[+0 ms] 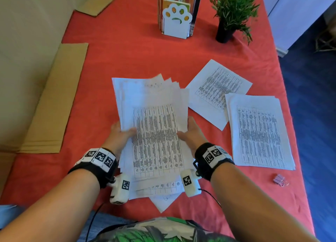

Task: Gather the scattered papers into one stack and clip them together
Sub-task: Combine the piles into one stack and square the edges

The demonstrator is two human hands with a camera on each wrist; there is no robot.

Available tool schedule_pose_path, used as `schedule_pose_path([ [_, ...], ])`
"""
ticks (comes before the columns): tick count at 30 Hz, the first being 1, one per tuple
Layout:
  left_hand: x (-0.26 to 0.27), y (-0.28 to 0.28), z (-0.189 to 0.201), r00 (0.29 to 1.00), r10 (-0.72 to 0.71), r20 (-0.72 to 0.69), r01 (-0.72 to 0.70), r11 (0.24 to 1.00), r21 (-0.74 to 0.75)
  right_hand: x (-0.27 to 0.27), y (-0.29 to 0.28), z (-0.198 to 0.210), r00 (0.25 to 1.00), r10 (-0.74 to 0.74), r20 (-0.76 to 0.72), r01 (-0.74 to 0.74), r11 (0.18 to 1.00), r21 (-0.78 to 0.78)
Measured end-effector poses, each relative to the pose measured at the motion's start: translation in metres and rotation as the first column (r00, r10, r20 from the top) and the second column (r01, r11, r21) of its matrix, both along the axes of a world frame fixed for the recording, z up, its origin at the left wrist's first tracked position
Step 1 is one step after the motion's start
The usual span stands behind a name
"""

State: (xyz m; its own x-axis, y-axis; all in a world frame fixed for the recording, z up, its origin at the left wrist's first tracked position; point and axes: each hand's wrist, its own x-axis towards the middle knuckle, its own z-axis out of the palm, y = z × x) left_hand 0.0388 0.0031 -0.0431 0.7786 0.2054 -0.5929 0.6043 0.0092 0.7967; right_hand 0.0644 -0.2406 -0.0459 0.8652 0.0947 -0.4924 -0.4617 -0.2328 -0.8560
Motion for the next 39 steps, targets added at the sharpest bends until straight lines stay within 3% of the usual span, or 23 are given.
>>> schedule_pose_path([
  [2,0.005,0.002,0.004,0.998,0.043,0.039,-0.043,0.999,-0.013,0.006,-0.001,-0.002,1.000,-0.021,0.003,0.021,0.994,0.110],
  [4,0.007,0.002,0.011,0.998,0.018,0.066,-0.015,0.999,-0.050,0.014,-0.003,-0.004,0.999,0.030,0.027,-0.033,0.994,0.104],
  [6,0.006,0.004,0.012,0.997,0.003,0.071,0.000,0.999,-0.033,0.020,-0.001,0.001,0.992,0.088,0.087,-0.087,0.996,-0.009],
  [8,0.003,0.010,0.009,0.994,0.045,0.096,-0.047,0.999,0.021,0.028,-0.001,0.008,0.976,0.097,0.197,-0.047,0.969,-0.242],
  [9,0.000,0.013,0.009,0.991,0.076,0.109,-0.080,0.996,0.032,0.031,-0.003,0.007,0.970,0.103,0.220,-0.001,0.908,-0.419],
  [11,-0.006,0.018,0.008,0.984,0.140,0.112,-0.144,0.989,0.032,0.032,-0.010,0.008,0.975,0.197,0.100,-0.060,0.675,-0.736],
  [12,-0.010,0.021,0.008,0.982,0.159,0.098,-0.162,0.986,0.025,0.032,-0.014,0.008,0.971,0.238,0.013,-0.135,0.595,-0.792],
  [15,-0.019,0.025,0.003,0.986,0.156,0.053,-0.156,0.988,-0.008,0.033,-0.018,0.005,0.945,0.313,-0.091,-0.247,0.504,-0.828],
  [18,-0.026,0.020,0.002,0.995,0.098,0.017,-0.097,0.995,-0.014,0.039,-0.021,0.002,0.962,0.248,-0.113,-0.229,0.514,-0.827],
  [21,-0.025,0.013,0.002,0.996,0.090,0.023,-0.089,0.995,-0.047,0.042,-0.026,0.002,0.974,0.227,0.015,-0.138,0.641,-0.755],
  [24,-0.017,0.004,0.009,0.993,0.118,0.011,-0.117,0.989,-0.090,0.031,-0.014,0.008,0.875,0.401,0.273,-0.158,0.768,-0.621],
  [25,-0.013,0.003,0.010,0.991,0.130,-0.020,-0.131,0.987,-0.097,0.022,-0.007,0.010,0.820,0.496,0.285,-0.234,0.746,-0.623],
  [28,-0.006,0.006,0.006,0.976,0.159,-0.151,-0.190,0.957,-0.220,-0.015,0.014,0.016,0.631,0.769,0.107,-0.483,0.497,-0.721],
  [29,-0.005,0.006,0.005,0.973,0.160,-0.164,-0.196,0.952,-0.237,-0.026,0.018,0.019,0.603,0.796,0.051,-0.554,0.464,-0.691],
  [30,-0.006,0.003,0.007,0.974,0.164,-0.156,-0.194,0.959,-0.204,-0.036,0.020,0.021,0.609,0.793,0.013,-0.622,0.487,-0.613],
  [32,-0.009,-0.004,0.011,0.984,0.163,-0.075,-0.168,0.983,-0.066,-0.047,0.017,0.028,0.720,0.694,-0.013,-0.638,0.655,-0.405],
  [34,-0.013,-0.008,0.007,0.992,0.108,-0.059,-0.104,0.993,0.063,-0.047,0.006,0.032,0.884,0.465,0.053,-0.413,0.829,-0.377],
  [35,-0.015,-0.008,0.004,0.994,0.077,-0.072,-0.070,0.994,0.088,-0.044,-0.002,0.031,0.932,0.348,0.105,-0.269,0.855,-0.444],
  [37,-0.020,-0.007,0.002,0.992,0.060,-0.113,-0.048,0.994,0.098,-0.036,-0.022,0.023,0.968,0.218,0.125,-0.096,0.782,-0.616],
  [39,-0.022,-0.008,0.003,0.986,0.069,-0.150,-0.056,0.995,0.088,-0.032,-0.034,0.015,0.991,0.124,-0.046,-0.120,0.694,-0.710],
])
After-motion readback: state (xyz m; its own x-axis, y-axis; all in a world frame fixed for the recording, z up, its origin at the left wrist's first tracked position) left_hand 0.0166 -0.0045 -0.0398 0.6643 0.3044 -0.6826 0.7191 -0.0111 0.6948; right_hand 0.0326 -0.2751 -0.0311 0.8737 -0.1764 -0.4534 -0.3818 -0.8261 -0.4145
